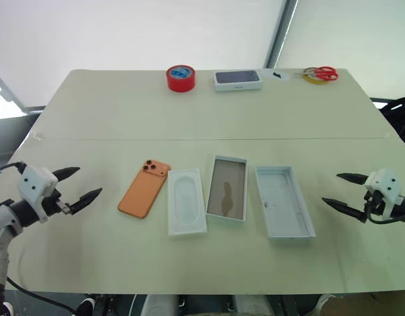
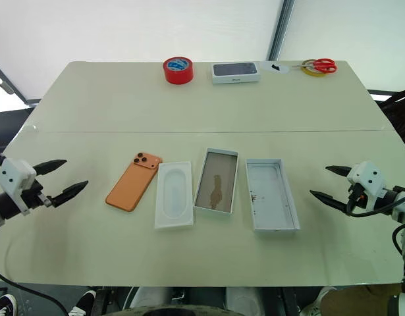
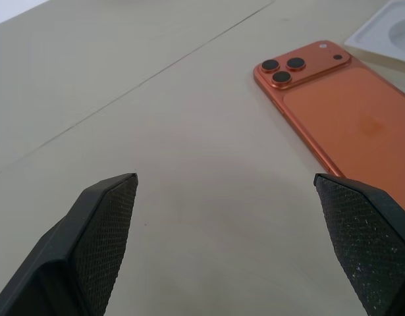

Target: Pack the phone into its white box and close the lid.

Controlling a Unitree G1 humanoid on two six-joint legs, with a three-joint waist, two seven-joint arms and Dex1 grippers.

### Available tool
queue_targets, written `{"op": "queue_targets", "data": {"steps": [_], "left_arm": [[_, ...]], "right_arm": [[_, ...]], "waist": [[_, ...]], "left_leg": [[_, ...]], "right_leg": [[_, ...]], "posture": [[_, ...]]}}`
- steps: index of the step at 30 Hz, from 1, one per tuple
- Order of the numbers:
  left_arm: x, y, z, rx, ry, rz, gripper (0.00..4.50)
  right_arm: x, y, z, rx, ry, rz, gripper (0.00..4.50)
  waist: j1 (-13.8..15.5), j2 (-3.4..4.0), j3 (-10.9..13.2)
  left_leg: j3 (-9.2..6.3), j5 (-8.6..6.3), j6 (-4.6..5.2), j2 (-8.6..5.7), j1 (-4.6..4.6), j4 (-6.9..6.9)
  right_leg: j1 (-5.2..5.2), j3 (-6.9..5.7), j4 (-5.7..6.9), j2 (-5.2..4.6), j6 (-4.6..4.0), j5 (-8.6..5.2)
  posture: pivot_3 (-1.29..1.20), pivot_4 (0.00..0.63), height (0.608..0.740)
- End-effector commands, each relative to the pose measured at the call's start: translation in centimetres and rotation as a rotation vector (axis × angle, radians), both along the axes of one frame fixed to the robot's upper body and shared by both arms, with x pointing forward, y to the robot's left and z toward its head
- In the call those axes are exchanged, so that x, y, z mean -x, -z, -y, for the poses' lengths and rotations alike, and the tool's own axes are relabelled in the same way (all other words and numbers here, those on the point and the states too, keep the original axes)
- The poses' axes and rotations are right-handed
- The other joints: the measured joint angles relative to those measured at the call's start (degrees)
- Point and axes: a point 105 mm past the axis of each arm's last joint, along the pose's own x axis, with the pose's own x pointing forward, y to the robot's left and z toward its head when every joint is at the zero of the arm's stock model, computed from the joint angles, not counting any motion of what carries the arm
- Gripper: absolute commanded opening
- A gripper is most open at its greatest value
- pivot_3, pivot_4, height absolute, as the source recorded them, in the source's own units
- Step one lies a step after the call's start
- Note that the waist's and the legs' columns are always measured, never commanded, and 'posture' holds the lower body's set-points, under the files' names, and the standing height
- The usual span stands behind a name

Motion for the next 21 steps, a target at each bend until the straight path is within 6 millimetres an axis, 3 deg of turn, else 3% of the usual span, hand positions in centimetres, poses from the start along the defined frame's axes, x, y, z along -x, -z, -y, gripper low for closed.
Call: {"op": "queue_targets", "data": {"steps": [1, 12, 21], "left_arm": [[0.2, -1.3, -0.6, -0.024, -0.017, 0.055, 4.50], [1.0, -0.7, 0.2, -0.056, 0.040, 0.030, 4.50], [0.9, -1.6, 1.2, -0.039, 0.092, 0.081, 4.50]], "right_arm": [[-0.1, -1.5, 0.5, 0.019, 0.008, 0.040, 4.46], [-0.7, -2.6, -0.5, 0.003, -0.013, 0.057, 4.46], [0.1, -3.4, -1.7, -0.082, -0.078, 0.022, 4.46]], "waist": [[0.1, 0.00, 0.0], [0.0, 0.00, 0.0], [0.1, 0.00, 0.0]], "left_leg": [[0.00, 0.00, 0.00, 0.00, 0.00, 0.00], [-0.01, 0.00, 0.00, 0.00, 0.00, 0.01], [-0.03, 0.00, 0.01, 0.00, 0.00, 0.02]], "right_leg": [[0.00, 0.00, 0.00, 0.00, 0.00, 0.00], [0.02, 0.00, 0.00, -0.01, 0.00, 0.00], [0.04, -0.02, -0.01, -0.01, 0.00, 0.00]], "posture": [[0.00, 0.150, 0.730], [0.00, 0.150, 0.730], [0.00, 0.150, 0.730]]}}
